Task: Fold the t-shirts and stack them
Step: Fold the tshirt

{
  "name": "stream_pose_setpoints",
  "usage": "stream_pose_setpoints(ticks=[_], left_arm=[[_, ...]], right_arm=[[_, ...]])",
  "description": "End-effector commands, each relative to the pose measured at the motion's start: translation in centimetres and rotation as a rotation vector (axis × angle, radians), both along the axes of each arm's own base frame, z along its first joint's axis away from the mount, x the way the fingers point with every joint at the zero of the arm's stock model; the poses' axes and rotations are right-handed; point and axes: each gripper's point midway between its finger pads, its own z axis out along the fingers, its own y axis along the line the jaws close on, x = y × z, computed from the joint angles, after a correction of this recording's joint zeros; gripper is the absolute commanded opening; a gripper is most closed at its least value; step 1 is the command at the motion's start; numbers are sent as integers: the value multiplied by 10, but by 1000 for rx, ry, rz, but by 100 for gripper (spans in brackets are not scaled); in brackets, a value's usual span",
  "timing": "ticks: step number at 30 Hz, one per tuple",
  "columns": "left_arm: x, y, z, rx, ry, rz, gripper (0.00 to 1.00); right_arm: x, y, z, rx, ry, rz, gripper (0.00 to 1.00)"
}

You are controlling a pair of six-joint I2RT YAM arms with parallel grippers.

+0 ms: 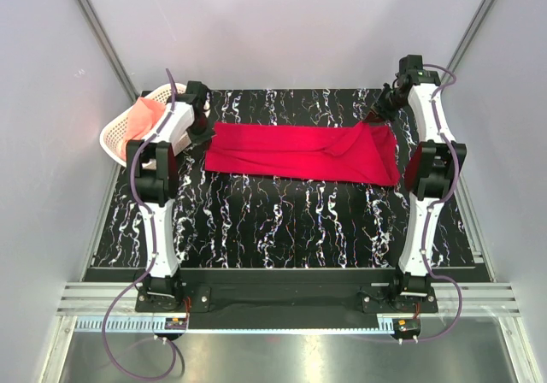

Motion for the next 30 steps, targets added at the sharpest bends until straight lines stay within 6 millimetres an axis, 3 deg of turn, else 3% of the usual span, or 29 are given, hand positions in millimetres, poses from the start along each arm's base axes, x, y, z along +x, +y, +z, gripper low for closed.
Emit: stream_pose_setpoints(ticks=[1,13,24,28,30], left_arm=[[13,0,7,-8,-34,-17,0],[16,8,-3,18,-16,-15,3],[25,11,1,15,-37,-14,3],[26,9,-2,6,-30,-11,14],[28,7,-1,-3,-36,-12,29]], right_arm=[[14,-1,16,17,-60,-7,0],[20,-8,8,26,-56,-34,0],[22,-17,13,28,-73,-56,0],[25,-14,3,52,-54,-59,0],[28,-14,-3,52,-50,-58,0]])
